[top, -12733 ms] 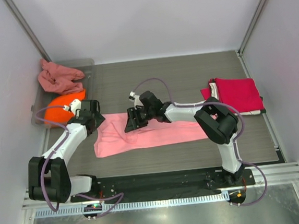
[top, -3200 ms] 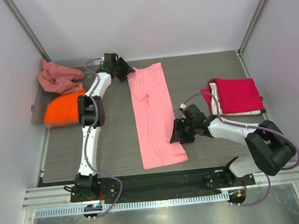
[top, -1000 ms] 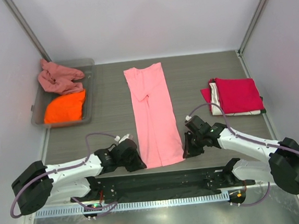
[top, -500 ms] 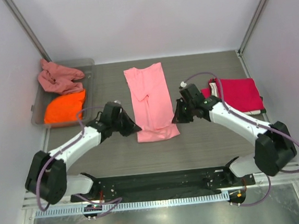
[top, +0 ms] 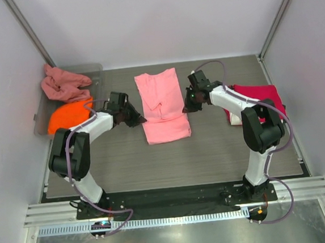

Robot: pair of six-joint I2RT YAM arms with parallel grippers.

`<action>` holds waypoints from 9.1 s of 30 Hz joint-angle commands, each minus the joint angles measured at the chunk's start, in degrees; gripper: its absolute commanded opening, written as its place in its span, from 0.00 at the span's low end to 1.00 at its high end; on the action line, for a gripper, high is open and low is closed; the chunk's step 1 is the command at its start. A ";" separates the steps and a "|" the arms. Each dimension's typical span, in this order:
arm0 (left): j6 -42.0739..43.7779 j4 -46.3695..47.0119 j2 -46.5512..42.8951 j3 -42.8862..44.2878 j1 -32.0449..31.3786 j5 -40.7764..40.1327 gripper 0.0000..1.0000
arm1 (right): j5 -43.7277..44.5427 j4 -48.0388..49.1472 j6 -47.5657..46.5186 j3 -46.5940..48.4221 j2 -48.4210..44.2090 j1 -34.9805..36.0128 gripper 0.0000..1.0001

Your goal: Fold and stack the t-shirts

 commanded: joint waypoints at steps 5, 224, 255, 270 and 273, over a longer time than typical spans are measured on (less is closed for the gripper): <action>1.27 3.86 4.33 6.10 0.64 1.17 0.00 | 0.33 0.96 -1.20 7.80 2.81 -1.97 0.01; 8.56 0.61 22.26 22.71 5.04 2.75 0.47 | 29.96 -20.05 -15.87 29.06 21.18 0.66 0.01; 6.98 4.56 17.69 15.33 3.72 -0.32 0.61 | -18.38 5.18 -14.91 26.96 25.30 -9.71 0.77; 6.72 5.09 20.85 17.61 3.19 -0.41 0.44 | -15.94 3.87 -15.70 32.22 32.25 -7.96 0.57; 6.63 4.47 22.34 19.02 3.10 -1.55 0.39 | -13.74 3.07 -15.61 33.64 33.92 -7.51 0.47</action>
